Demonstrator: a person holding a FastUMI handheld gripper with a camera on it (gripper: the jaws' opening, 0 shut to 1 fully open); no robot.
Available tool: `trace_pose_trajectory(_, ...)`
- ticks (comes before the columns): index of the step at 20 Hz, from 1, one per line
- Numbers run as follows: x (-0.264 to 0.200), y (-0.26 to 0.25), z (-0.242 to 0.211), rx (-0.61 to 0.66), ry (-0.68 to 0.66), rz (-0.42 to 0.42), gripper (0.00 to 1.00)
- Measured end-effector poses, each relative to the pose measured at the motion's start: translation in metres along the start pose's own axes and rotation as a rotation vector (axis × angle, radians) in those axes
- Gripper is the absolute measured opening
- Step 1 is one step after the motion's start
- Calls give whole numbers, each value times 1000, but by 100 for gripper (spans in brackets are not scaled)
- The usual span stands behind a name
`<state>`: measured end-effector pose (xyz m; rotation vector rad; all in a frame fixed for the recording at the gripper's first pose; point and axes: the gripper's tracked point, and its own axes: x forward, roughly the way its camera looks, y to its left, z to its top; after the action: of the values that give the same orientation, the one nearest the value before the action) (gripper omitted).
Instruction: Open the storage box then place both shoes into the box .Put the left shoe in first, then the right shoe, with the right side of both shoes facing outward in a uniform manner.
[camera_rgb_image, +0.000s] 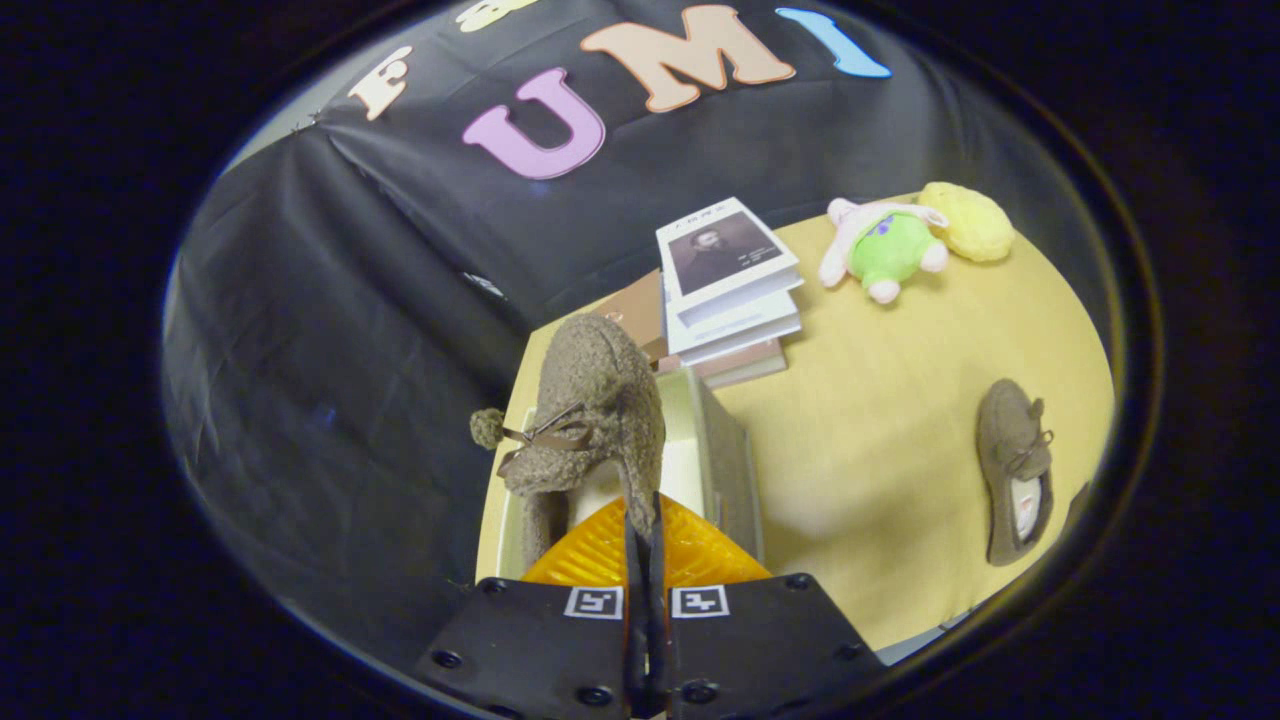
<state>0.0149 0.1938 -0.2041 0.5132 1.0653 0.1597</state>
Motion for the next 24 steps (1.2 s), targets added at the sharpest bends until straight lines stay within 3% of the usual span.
trace_pose_trajectory(12, 87, 25, -72, -103, 174, -102, 4)
trace_pose_trajectory(20, 116, 17, -98, -202, 262, -166, 4)
trace_pose_trajectory(23, 120, 15, -113, -270, 306, -171, 8)
trace_pose_trajectory(24, 119, 17, -116, -284, 319, -154, 18)
